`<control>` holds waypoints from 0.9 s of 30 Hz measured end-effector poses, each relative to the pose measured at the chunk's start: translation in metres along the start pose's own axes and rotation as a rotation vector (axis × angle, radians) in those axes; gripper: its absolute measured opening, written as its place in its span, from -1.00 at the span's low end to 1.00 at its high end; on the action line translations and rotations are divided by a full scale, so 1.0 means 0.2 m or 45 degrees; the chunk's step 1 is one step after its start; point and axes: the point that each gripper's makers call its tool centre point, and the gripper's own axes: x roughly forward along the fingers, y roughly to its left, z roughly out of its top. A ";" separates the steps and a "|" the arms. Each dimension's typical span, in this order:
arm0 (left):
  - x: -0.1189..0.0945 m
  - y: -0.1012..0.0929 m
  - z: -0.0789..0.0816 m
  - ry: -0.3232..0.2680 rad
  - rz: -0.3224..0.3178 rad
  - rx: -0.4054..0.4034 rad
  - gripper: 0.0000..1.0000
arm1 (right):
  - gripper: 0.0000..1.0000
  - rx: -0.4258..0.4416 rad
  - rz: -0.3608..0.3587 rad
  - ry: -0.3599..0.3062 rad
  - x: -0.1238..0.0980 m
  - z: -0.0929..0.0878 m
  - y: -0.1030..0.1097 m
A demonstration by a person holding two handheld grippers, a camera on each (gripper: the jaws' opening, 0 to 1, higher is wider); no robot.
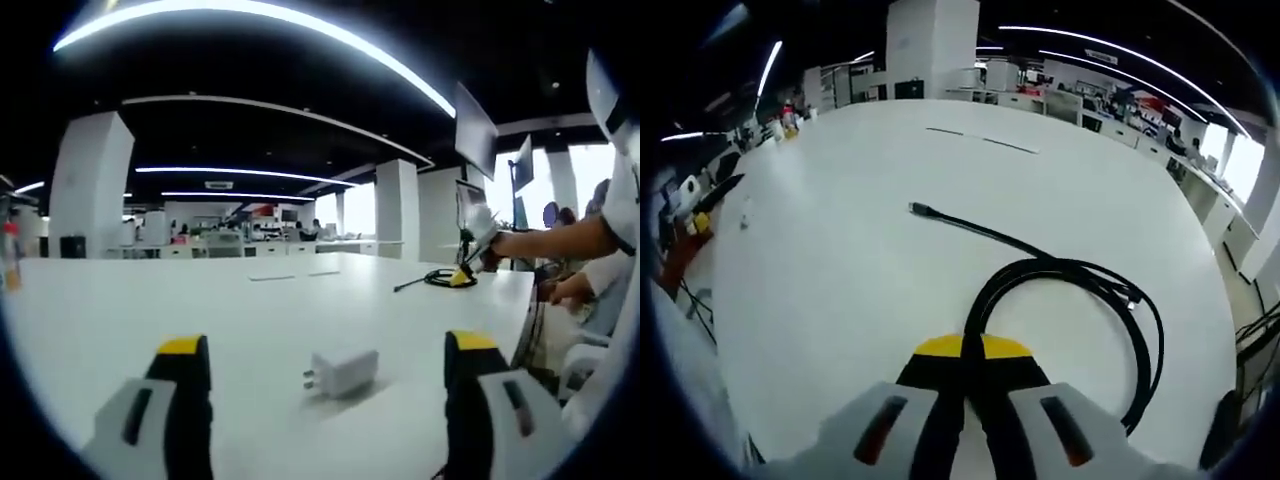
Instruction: Plug the desk Type‑C cable into the charger adapter.
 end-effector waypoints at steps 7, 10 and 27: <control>0.00 -0.01 0.00 -0.002 -0.003 -0.005 0.95 | -0.97 0.002 0.021 0.006 -0.04 -0.05 0.13; 0.00 -0.01 0.00 -0.003 -0.007 -0.005 0.95 | -0.97 0.000 0.025 0.006 -0.04 -0.04 0.14; -0.01 -0.02 0.01 0.001 -0.014 0.024 0.96 | -0.97 -0.006 0.085 0.028 -0.14 -0.13 0.37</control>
